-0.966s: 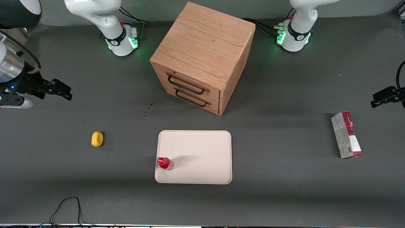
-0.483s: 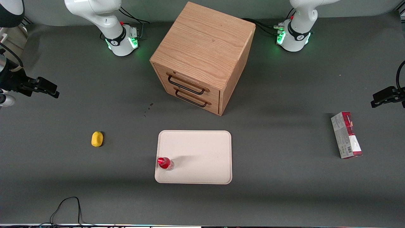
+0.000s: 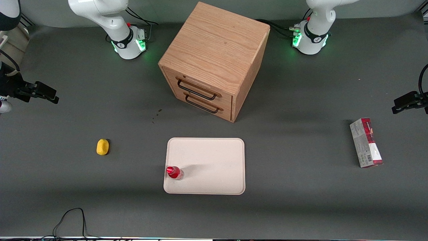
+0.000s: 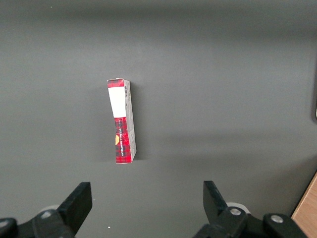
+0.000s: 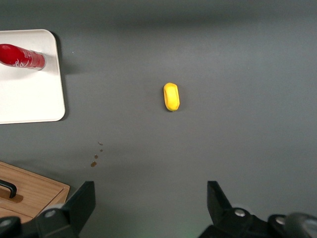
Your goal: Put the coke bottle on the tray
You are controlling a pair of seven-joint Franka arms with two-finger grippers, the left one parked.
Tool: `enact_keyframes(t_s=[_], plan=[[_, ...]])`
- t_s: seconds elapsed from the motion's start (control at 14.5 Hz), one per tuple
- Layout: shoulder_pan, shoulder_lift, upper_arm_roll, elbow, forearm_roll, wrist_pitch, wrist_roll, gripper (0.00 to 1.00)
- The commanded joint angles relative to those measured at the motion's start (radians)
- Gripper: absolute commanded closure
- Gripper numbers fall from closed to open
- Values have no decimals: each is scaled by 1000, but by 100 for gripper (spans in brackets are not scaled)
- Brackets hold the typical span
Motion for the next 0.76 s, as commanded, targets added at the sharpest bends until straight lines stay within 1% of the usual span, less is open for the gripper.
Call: enact_keyframes(t_s=[0.0,0.34,0.48,0.69], plan=[[8,-17,-13,-22,11,-4,-16,0],[8,-18,-13,-21,22,-2,-16,0],[8,-18,-15,-21,40,-2,-18,0],[8,-18,-15,-22,40,-2,-19,0]])
